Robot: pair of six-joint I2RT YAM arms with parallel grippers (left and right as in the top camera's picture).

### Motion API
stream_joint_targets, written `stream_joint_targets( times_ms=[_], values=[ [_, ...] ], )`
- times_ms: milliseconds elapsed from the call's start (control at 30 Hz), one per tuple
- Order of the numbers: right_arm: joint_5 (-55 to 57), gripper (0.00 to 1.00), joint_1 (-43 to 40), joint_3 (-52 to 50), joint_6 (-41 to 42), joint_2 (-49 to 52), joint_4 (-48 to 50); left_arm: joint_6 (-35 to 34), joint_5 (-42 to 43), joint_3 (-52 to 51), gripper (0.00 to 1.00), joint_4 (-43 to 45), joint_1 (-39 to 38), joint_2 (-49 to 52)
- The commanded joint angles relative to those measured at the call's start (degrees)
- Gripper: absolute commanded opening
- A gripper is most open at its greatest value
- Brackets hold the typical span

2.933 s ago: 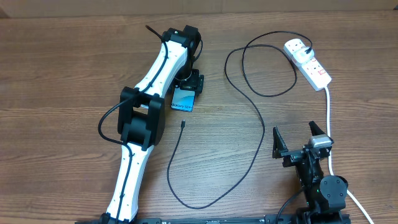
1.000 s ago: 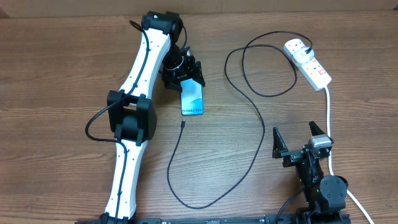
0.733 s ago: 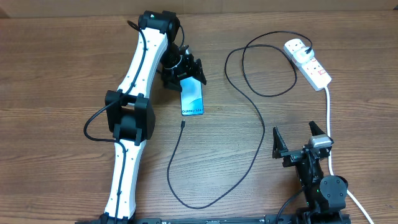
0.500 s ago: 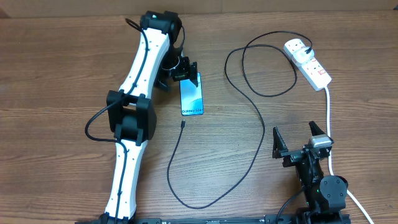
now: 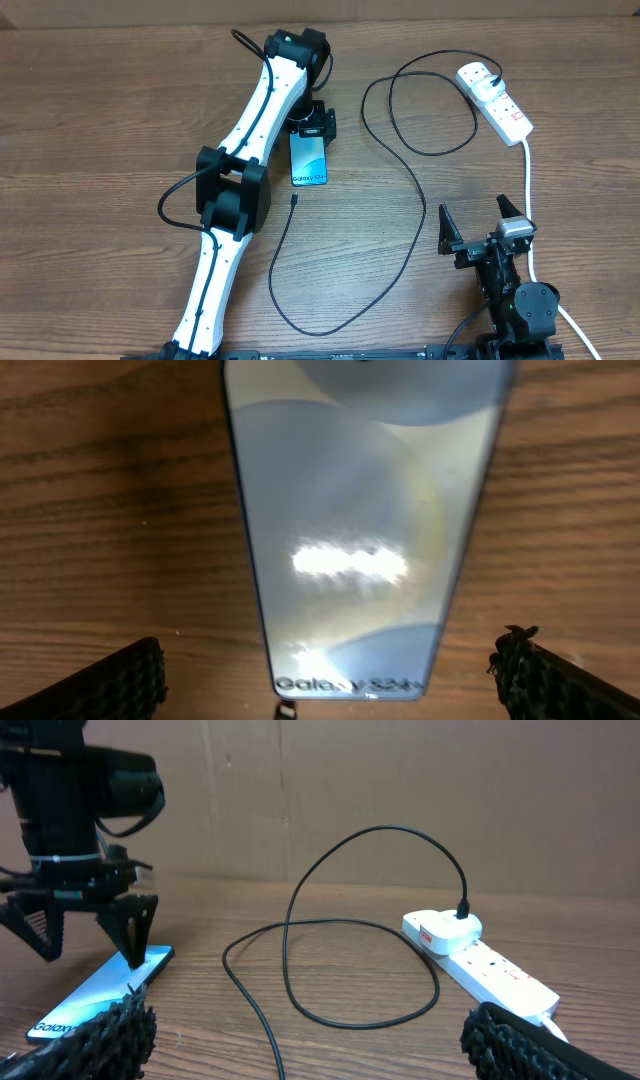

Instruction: Plug charger to phone and switch on socket

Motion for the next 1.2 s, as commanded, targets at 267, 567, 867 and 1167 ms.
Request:
stream_joint_targets(
  times_ms=[267, 567, 867, 1167],
  values=[
    [0.7, 1.0, 0.39, -0.57, -0.07, -0.68, 0.35, 0.57, 1.95, -6.6, 1.0, 6.27, 0.26, 0.52],
    [0.7, 1.0, 0.39, -0.57, -0.07, -0.68, 0.37, 0.59, 1.9, -6.64, 1.0, 6.95, 0.24, 0.52],
    [0.7, 1.0, 0.39, -0.57, -0.07, -0.68, 0.35, 0.33, 1.07, -6.67, 1.0, 7.52, -0.55, 0.52],
    [0.7, 1.0, 0.39, -0.57, -0.07, -0.68, 0.35, 0.39, 1.03, -6.71, 1.0, 8.48, -0.61, 0.52]
  ],
)
